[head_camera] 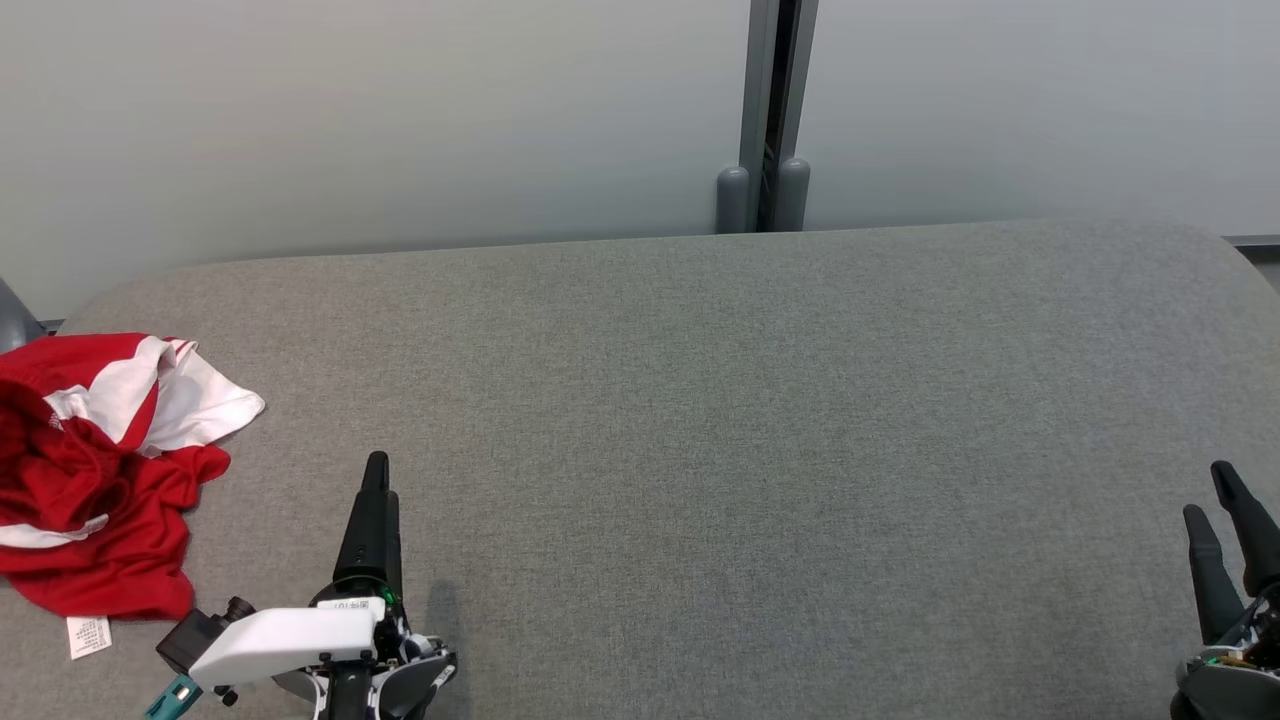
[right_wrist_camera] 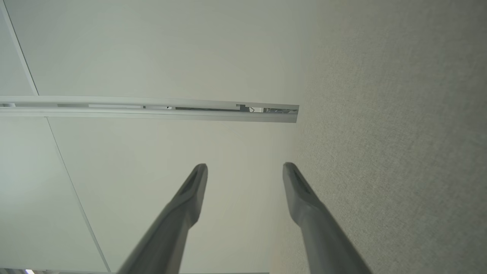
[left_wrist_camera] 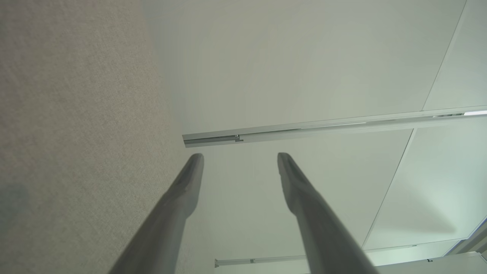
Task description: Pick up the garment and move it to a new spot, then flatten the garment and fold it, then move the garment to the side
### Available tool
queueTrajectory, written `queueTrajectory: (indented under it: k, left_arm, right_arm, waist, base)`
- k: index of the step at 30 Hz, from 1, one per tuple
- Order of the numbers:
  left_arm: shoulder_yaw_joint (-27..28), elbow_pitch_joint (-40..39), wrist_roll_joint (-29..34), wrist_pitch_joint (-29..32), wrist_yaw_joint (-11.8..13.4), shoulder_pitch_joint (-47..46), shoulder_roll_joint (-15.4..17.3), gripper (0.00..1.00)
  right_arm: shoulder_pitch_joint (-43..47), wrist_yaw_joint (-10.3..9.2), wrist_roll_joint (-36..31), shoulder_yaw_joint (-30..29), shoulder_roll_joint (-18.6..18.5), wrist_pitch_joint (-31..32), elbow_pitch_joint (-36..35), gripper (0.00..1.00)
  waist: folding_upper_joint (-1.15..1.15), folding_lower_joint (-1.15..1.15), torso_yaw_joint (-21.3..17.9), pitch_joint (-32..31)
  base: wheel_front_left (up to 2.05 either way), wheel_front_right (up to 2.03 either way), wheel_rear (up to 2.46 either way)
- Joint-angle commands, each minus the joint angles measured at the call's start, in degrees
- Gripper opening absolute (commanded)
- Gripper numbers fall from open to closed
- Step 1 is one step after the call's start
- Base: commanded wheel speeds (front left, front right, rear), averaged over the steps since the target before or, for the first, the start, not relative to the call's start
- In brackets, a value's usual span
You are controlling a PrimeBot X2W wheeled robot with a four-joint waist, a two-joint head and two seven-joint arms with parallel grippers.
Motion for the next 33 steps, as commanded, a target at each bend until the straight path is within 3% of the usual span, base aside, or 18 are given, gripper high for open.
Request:
queueTrajectory:
  k: [1, 10, 33]
  left_arm:
    - [0.7, -1.3, 1.0, -0.3, 0.0, -2.4, 0.1, 1.0]
    - [2.6, -2.7, 8.8, -0.9, 0.0, -3.8, 0.2, 1.0]
    - [2.5, -4.9, 40.8, -2.3, 1.4, -5.9, 1.6, 1.0]
  right_arm:
    - [-1.8, 0.08, -1.4, 1.1, -1.3, -1.4, -1.3, 1.0]
    - [-3.1, 0.09, -10.7, 4.6, -2.9, -5.8, -3.1, 1.0]
    - [-4.1, 0.1, -40.9, 13.0, -6.1, -14.7, -9.8, 1.0]
  waist:
    - [0.0, 0.0, 0.0, 0.0]
    - [0.0, 0.0, 0.1, 0.1]
    - [0.0, 0.0, 0.2, 0.2]
  base:
    - [0.0, 0.0, 0.0]
    - [0.0, 0.0, 0.0]
    - [0.0, 0.0, 0.0]
